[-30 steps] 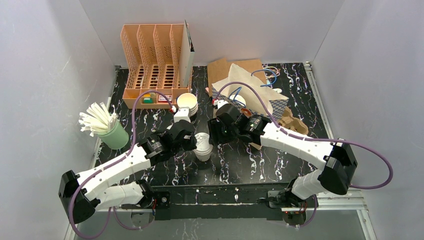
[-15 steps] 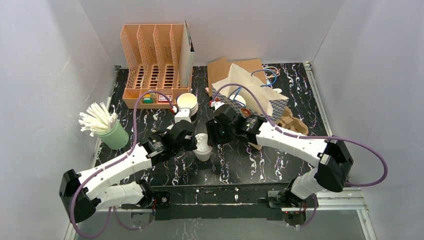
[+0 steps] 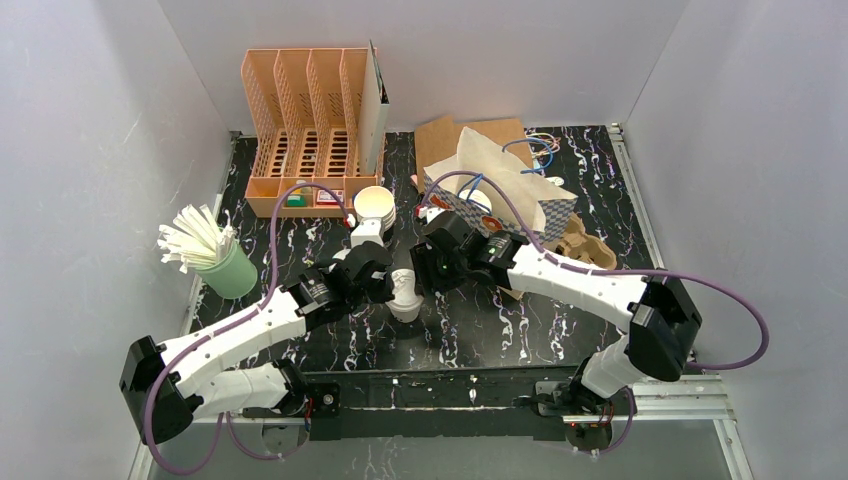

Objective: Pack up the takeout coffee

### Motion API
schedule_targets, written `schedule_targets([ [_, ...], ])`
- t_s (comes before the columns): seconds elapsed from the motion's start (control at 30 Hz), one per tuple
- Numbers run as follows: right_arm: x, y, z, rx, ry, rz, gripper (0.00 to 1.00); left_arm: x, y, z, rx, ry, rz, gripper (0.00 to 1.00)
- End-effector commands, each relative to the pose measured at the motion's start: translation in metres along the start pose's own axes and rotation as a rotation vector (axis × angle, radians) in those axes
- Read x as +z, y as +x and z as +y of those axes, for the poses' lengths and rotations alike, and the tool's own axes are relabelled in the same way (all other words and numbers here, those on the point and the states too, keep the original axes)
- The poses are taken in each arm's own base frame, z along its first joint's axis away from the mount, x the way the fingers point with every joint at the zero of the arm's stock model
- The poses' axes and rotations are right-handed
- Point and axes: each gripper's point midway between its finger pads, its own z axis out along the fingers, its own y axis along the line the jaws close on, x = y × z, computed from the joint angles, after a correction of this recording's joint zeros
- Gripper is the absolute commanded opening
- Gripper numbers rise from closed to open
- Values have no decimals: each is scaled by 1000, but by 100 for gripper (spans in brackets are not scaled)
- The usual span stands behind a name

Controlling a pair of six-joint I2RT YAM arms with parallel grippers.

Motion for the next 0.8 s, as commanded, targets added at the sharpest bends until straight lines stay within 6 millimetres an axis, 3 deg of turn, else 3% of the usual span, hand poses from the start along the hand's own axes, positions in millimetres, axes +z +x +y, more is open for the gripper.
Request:
schedule_targets([
  [0.0, 4, -4, 4, -12, -20, -11, 56, 2, 3, 7, 7, -31, -2, 13],
  [0.27, 0, -10, 7, -26, -30, -33, 56, -2, -2, 8, 1, -37, -23, 34],
  [0.43, -12, -18, 10, -38, -50, -79, 60, -8, -9, 9, -12, -46, -40, 40],
  [0.53, -20, -23, 14, -59, -71, -105, 71, -15, -20, 10, -23, -60, -65, 45],
  [0.67, -35, -36, 15, -116, -70, -182, 96, -30, -32, 11, -69, -82, -74, 49],
  [0.77, -42, -43, 21, -192, -81, -230, 98, -40, -34, 14, -104, -89, -68, 48],
])
